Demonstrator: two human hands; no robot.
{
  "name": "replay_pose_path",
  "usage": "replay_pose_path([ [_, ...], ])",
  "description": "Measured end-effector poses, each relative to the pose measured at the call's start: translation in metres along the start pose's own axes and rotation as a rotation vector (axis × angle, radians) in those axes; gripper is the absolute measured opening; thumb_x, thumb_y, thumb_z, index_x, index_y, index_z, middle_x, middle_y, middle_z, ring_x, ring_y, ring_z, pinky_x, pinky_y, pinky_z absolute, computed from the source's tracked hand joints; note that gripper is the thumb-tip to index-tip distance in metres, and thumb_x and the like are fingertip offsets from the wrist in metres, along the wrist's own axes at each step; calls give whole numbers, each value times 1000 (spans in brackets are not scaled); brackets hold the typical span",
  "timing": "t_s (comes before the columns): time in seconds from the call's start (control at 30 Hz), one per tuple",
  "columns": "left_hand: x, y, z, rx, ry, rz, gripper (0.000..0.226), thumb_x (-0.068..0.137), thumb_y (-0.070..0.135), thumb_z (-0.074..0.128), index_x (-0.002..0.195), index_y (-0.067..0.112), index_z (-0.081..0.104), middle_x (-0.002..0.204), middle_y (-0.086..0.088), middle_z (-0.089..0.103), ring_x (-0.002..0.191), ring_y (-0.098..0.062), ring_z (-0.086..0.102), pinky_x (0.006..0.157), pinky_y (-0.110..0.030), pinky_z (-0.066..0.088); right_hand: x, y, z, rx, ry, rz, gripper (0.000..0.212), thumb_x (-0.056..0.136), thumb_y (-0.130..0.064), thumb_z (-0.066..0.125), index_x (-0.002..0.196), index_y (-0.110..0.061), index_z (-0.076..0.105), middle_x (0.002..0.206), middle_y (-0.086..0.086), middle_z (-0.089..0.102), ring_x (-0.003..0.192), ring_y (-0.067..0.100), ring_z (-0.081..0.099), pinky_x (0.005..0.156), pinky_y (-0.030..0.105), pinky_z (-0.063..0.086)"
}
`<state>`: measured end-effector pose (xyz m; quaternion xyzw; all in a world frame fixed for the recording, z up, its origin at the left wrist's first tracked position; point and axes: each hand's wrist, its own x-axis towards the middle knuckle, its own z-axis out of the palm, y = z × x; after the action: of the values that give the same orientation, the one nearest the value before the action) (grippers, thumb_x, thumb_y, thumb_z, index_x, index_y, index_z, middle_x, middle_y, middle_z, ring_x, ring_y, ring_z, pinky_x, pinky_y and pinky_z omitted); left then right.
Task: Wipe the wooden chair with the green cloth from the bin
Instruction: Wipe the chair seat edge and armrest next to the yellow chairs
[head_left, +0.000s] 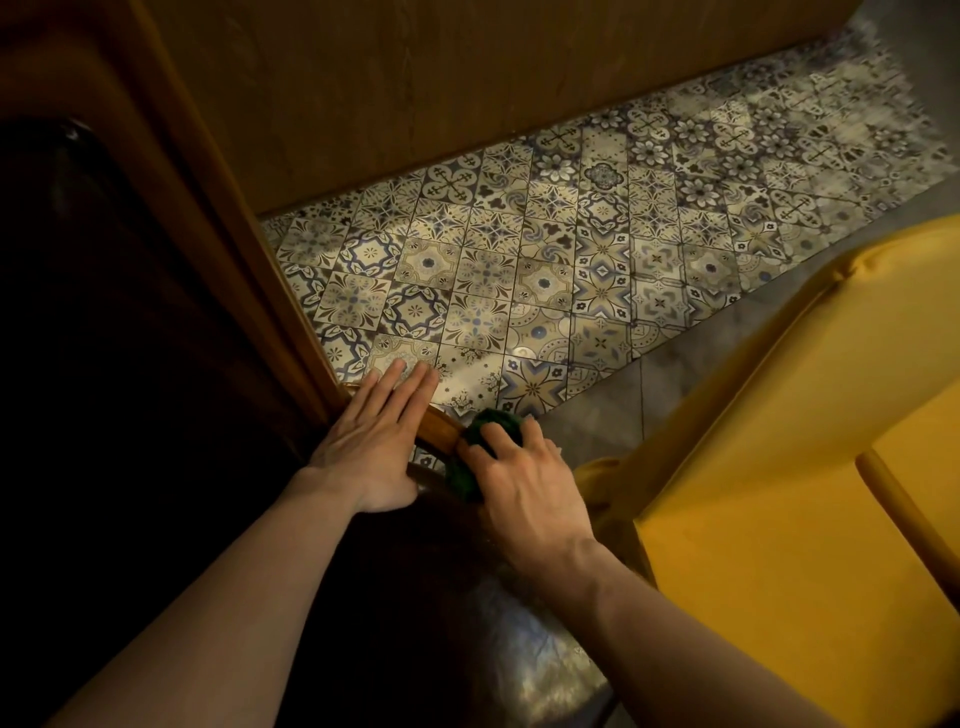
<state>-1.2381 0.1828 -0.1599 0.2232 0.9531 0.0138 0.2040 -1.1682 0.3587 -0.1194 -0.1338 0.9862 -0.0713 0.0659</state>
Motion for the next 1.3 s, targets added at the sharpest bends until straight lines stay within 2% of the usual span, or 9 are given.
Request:
replay_pose_path([
  [0.17, 1, 1, -1, -5, -19, -6, 133, 78, 43, 73, 148, 24, -37, 158, 4, -40, 142, -17, -41, 120, -42, -18, -15, 7, -6, -45, -61, -29, 30, 93, -18, 53, 122, -16, 60, 115, 5, 54, 101, 33, 46, 76, 41, 45],
  [0.4, 2, 2, -3, 4, -60, -27, 132, 79, 40, 73, 148, 24, -37, 157, 3, -42, 141, -19, -43, 119, -43, -20, -28, 16, -22, -124, -165, -43, 23, 94, -15, 49, 114, -13, 61, 114, 7, 54, 103, 34, 46, 76, 41, 43],
  [0.6, 3, 3, -5, 6, -93, -37, 131, 79, 37, 72, 148, 24, -38, 155, 3, -44, 139, -20, -45, 115, -40, -26, -38, 27, -42, -183, -264, 1, 23, 94, -18, 54, 115, -14, 61, 117, 6, 56, 106, 34, 46, 80, 41, 45],
  [0.77, 0, 7, -10, -63, -92, -40, 124, 82, 36, 69, 150, 24, -34, 157, 4, -40, 141, -16, -41, 117, -37, -24, -57, 46, -60, -55, -170, 133, 32, 85, -30, 64, 117, -25, 59, 119, -2, 55, 106, 28, 49, 74, 37, 49],
  [0.9, -17, 25, -12, -203, 8, 23, 121, 84, 40, 72, 154, 28, -27, 164, 7, -28, 147, -12, -30, 120, -35, -16, -67, 59, -81, 177, -56, 266, 36, 82, -28, 67, 117, -27, 61, 115, -3, 60, 101, 25, 57, 78, 36, 51],
  [1.0, -32, 47, -15, -381, 77, 49, 118, 82, 40, 74, 156, 38, -18, 169, 8, -4, 152, -13, -8, 116, -35, -9, -68, 62, -91, 335, -33, 341, 35, 83, -27, 69, 117, -25, 62, 113, 0, 64, 100, 24, 60, 82, 43, 54],
  [1.1, -46, 73, -34, -476, 113, 117, 115, 79, 48, 76, 155, 47, -10, 166, 7, 19, 151, -18, 17, 119, -40, 13, -71, 60, -105, 472, -6, 424, 34, 84, -30, 69, 116, -25, 60, 113, 3, 67, 100, 26, 62, 84, 47, 54],
  [1.17, -54, 91, -52, -538, 120, 195, 115, 75, 52, 79, 154, 54, -5, 164, 10, 25, 148, -18, 26, 119, -41, 24, -73, 55, -115, 552, 13, 473, 34, 84, -31, 70, 115, -26, 57, 111, 4, 67, 100, 28, 62, 84, 48, 55],
  [1.3, -64, 110, -83, -524, 166, 305, 114, 71, 48, 83, 152, 59, 2, 158, 13, 36, 142, -15, 34, 112, -31, 24, -75, 44, -133, 672, 86, 500, 33, 81, -30, 73, 106, -30, 51, 102, 0, 65, 94, 27, 64, 79, 43, 56],
])
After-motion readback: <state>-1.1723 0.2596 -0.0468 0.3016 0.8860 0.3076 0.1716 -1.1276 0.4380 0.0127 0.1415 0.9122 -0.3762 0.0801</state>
